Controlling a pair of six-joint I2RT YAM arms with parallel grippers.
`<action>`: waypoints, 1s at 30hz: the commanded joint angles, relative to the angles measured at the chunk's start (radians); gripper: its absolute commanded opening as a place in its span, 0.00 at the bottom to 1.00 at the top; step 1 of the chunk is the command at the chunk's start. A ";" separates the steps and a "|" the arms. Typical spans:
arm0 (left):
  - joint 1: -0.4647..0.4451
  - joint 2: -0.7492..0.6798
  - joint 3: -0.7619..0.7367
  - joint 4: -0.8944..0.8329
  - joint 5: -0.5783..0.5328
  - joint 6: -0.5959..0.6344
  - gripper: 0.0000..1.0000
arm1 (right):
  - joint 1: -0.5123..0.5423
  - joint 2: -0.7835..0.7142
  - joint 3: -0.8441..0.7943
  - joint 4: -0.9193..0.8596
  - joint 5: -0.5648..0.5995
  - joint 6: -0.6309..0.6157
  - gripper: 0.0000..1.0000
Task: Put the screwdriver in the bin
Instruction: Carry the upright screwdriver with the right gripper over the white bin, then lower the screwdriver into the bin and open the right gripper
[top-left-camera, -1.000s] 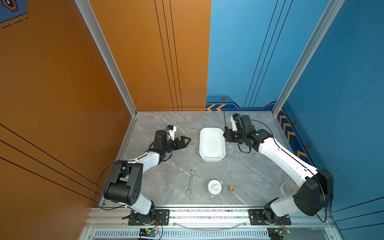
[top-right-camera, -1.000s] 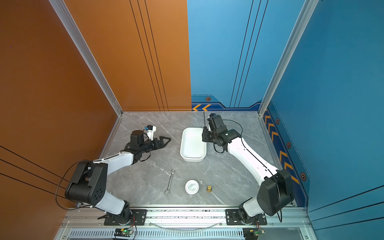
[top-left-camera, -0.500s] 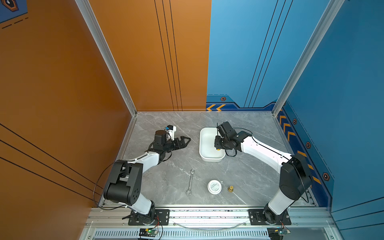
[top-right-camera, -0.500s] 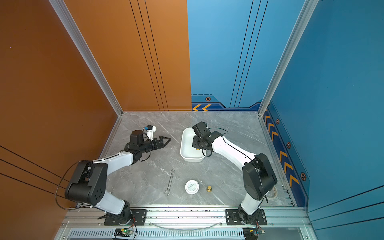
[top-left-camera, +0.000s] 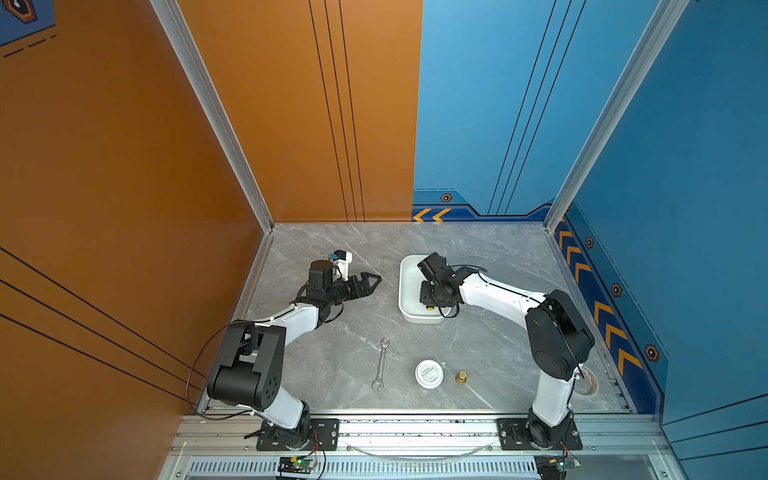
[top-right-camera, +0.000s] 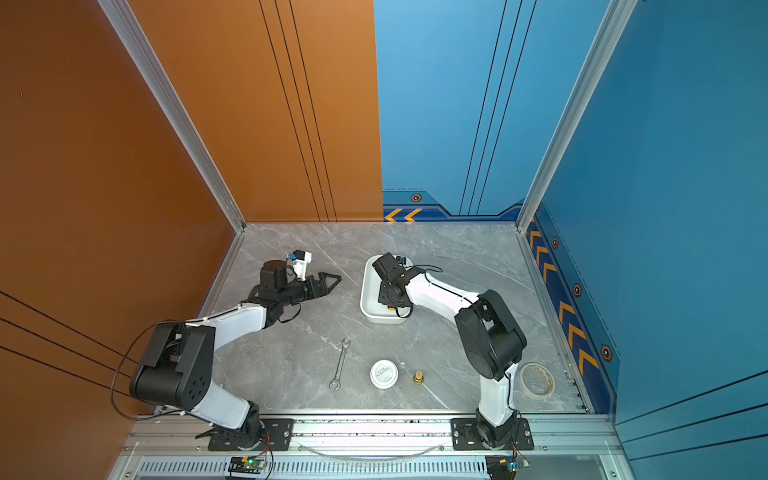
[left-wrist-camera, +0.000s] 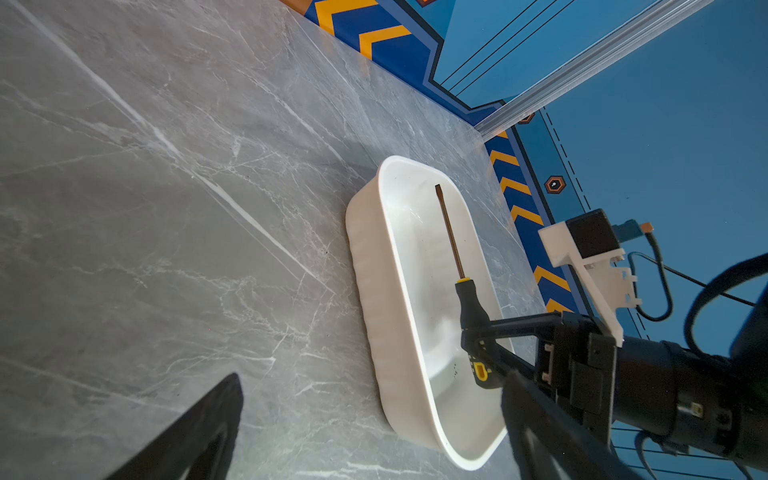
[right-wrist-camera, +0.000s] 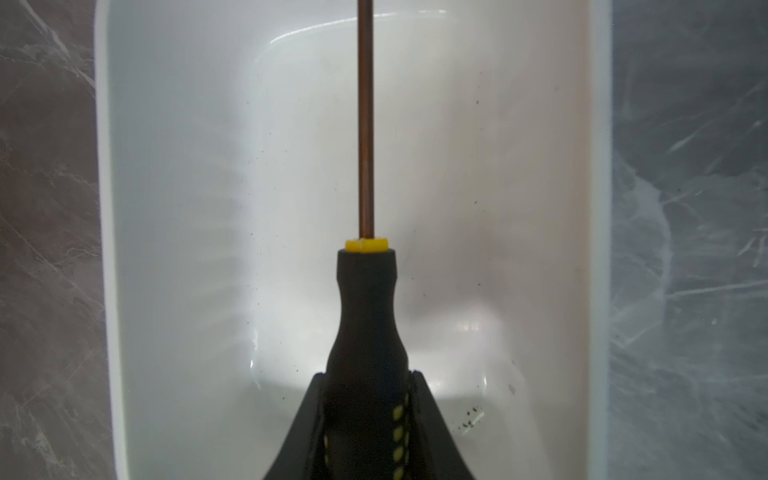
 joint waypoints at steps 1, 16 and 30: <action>0.010 -0.007 -0.014 -0.012 0.011 0.016 0.98 | 0.005 0.027 0.042 0.006 0.033 0.020 0.00; 0.010 -0.026 -0.027 -0.016 0.014 0.020 0.98 | 0.014 0.124 0.054 0.006 0.049 0.053 0.16; 0.014 -0.096 -0.032 -0.119 -0.054 0.093 0.98 | 0.018 0.098 0.061 0.006 0.032 0.028 0.46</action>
